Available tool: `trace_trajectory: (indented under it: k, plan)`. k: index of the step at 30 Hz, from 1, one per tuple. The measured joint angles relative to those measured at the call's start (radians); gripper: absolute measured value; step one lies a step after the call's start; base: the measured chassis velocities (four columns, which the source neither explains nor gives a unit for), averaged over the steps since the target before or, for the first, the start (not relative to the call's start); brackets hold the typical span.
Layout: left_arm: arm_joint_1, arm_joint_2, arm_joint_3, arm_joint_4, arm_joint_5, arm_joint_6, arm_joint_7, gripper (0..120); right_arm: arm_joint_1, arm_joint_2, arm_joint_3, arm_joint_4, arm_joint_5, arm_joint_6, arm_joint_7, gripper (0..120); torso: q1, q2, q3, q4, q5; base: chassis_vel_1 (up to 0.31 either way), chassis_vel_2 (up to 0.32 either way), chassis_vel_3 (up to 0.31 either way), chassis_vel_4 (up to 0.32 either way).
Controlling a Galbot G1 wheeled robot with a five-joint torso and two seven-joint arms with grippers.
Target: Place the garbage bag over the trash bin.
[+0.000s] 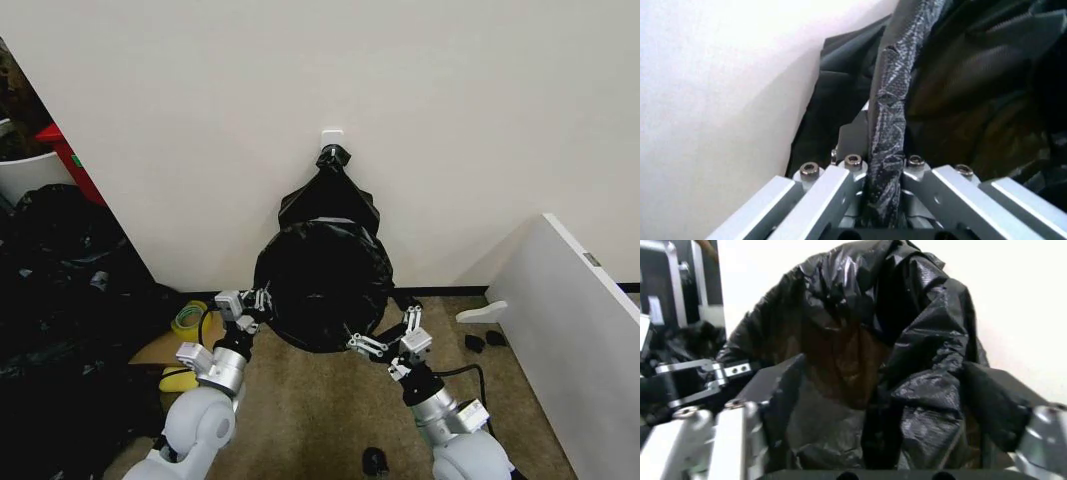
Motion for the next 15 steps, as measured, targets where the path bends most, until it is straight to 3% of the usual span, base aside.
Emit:
trace_trajectory:
  k: [3, 7, 15]
  plan:
    - [-0.003, -0.008, 0.055, 0.038, 0.067, -0.039, -0.004, 0, 0.021, -0.048, -0.057, 0.042, -0.050, -0.098, 0.109, 64, 0.000, 0.000, 0.000, 0.0001, 0.0000, 0.000, 0.000, 0.000, 0.000]
    - [-0.011, -0.027, 0.104, 0.088, 0.149, -0.068, -0.010, 0, 0.029, -0.061, -0.092, 0.057, -0.146, -0.175, 0.213, 56, 0.000, 0.000, 0.000, 0.0000, -0.0001, 0.000, 0.000, 0.000, 0.000]
    - [-0.046, -0.044, 0.127, 0.133, 0.153, -0.061, -0.035, 0, 0.001, -0.045, -0.066, 0.042, -0.261, -0.242, 0.328, 36, 0.000, 0.000, 0.000, -0.0001, 0.0000, 0.000, 0.000, 0.000, 0.000]
